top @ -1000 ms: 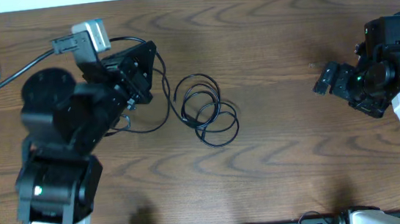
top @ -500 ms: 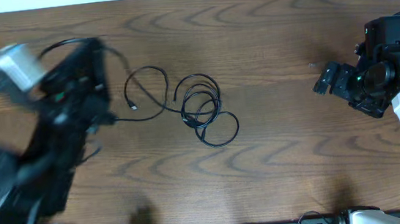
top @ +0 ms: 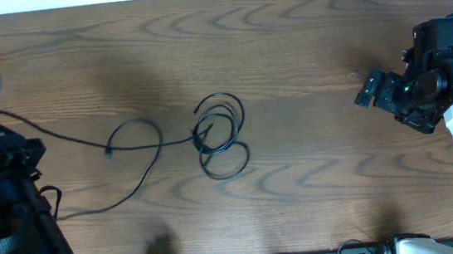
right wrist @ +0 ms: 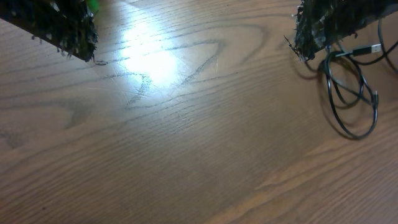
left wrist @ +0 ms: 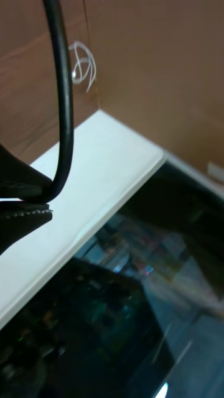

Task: Untangle cables
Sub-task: 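Pull the black cable with the left gripper toward the left edge, then move the right gripper to the black coil and grasp a loop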

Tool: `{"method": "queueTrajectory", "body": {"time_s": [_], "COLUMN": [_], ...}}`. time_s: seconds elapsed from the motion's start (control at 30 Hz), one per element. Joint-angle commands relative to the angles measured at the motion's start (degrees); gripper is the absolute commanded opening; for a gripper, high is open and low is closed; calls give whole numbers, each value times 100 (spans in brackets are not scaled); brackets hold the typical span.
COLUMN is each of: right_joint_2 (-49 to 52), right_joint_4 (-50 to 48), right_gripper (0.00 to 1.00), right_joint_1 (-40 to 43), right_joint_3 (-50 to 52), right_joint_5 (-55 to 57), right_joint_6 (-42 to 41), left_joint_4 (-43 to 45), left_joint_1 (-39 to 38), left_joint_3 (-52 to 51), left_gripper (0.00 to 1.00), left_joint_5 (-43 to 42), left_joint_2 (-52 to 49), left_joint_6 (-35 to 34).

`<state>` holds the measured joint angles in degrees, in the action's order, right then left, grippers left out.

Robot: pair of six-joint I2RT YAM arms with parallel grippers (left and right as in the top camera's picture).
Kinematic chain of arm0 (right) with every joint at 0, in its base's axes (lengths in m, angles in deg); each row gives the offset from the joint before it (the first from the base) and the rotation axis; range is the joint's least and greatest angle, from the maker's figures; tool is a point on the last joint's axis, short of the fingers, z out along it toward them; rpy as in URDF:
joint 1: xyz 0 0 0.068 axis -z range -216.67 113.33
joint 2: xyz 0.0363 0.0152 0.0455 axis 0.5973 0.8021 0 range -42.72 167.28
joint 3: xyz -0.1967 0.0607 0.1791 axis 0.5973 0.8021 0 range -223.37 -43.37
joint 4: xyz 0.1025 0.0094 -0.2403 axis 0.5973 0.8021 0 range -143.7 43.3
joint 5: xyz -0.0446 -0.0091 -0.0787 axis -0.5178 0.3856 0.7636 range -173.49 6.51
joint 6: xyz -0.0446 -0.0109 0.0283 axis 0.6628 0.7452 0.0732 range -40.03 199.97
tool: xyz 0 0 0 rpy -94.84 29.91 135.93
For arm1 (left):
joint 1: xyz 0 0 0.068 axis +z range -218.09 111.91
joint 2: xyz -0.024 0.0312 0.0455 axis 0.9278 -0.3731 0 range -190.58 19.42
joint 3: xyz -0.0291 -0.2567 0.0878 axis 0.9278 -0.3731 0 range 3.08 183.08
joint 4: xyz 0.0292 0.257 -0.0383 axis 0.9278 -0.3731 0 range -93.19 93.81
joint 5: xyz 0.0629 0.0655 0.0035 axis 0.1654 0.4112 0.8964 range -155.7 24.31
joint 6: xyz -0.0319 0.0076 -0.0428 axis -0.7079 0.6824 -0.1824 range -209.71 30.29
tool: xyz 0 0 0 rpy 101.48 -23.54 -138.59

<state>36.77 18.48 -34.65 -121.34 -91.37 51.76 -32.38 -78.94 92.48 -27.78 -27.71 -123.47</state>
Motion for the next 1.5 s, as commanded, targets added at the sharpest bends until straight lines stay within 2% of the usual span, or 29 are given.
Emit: {"method": "queueTrajectory", "body": {"time_s": [0.0,0.17,0.27,0.57,0.67,0.8,0.87,1.07,1.17,1.27,1.33,1.47], "right_joint_2": [-9,-9,-9,-9,-20,70,166,920,1423,1996,2594,3445], "right_joint_4": [4,4,4,-96,-181,-708,-879,-1346,-1641,-1773,-1388,-354], "right_gripper": [99,99,99,99,99,99,99,99,99,91,88,88], "right_joint_1": [17,17,17,17,-4,-514,-997,-2575,-2914,-2988,-2988,-3032], "right_joint_3": [-74,-74,-74,-74,-68,-22,-15,-26,-52,-245,-798,-2083], "right_joint_5": [46,46,44,-59,-973,-2474,-2234,-844,-704,-850,-1281,-1158], "right_joint_6": [44,44,42,37,76,957,944,173,-179,-339,59,387], "left_joint_4": [-219,-839,-1043,-1685,-1818,-1952,-1950,-2017,-2074,-2076,-2079,-2079], "left_joint_1": [33,33,33,33,33,33,33,33,33,33,33,33], "left_joint_3": [46,46,46,46,46,46,44,46,44,44,46,46], "left_gripper": [8,7,8,8,8,8,8,8,8,8,8,8], "left_joint_5": [140,-1399,-1928,-1899,-1899,-1902,-1904,-1904,-1902,-1902,-1902,-1904], "left_joint_2": [24,0,-13,-20,-44,-87,-103,-109,-109,-109,-109,-109], "left_joint_6": [-127,-114,50,96,92,87,87,87,90,90,90,87]}}
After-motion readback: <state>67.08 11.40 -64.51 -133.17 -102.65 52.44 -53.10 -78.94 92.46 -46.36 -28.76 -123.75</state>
